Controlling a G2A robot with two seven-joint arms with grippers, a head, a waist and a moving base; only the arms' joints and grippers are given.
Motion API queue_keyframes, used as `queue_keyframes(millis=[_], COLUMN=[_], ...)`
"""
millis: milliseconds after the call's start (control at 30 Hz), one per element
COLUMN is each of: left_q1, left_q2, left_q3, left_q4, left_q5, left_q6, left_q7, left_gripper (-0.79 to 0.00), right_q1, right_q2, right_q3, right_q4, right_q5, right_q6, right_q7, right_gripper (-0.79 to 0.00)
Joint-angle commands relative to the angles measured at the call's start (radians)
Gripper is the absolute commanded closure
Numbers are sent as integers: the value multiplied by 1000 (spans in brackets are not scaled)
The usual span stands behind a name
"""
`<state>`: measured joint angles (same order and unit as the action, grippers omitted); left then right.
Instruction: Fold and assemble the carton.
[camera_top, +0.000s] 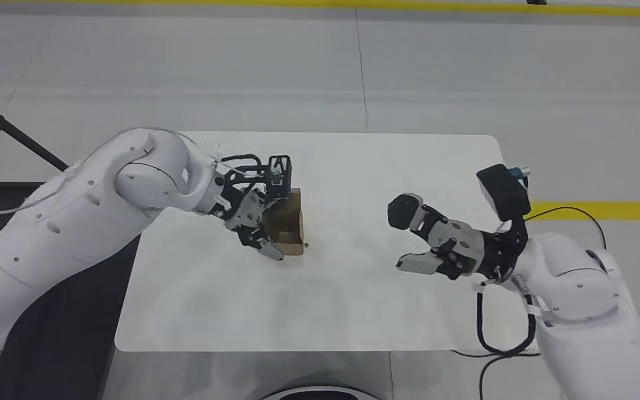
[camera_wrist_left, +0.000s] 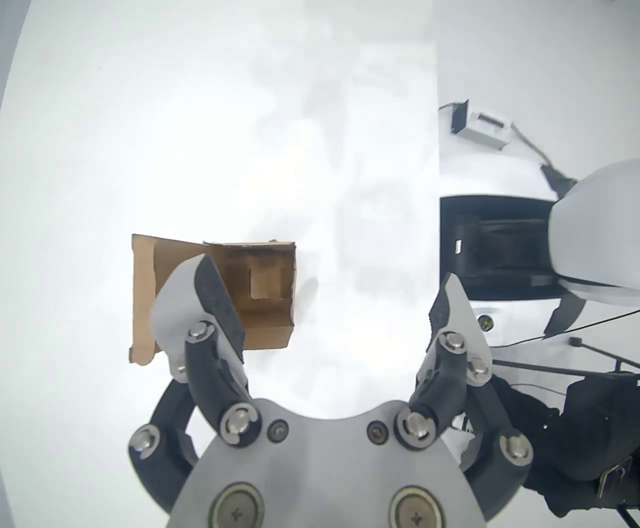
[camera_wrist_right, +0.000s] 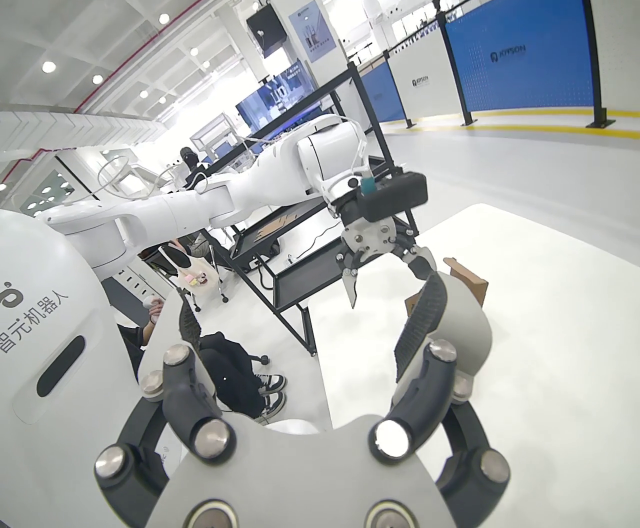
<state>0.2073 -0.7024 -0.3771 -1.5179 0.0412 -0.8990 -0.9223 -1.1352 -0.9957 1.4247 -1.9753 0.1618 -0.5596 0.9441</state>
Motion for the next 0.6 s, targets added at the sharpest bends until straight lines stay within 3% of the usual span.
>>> queue_keyframes(millis=[0,200,567], left_q1=[6,4,4], left_q2=[15,33,33], left_q3=[2,15,15], left_q4=[16,45,45], left_q5=[-45,-126,-126], left_q6=[-25,-39,-39], left_q7=[26,40,40], left_gripper=[-785,-785,-785], right_q1=[14,59,59], right_q2=[2,6,6], right_q3=[-5,-23,-23], right_q4=[9,30,30], right_q5=[13,39,39], right_q6=[28,120,120], right_q7=[26,68,68], right_gripper=[-785,-785,-785])
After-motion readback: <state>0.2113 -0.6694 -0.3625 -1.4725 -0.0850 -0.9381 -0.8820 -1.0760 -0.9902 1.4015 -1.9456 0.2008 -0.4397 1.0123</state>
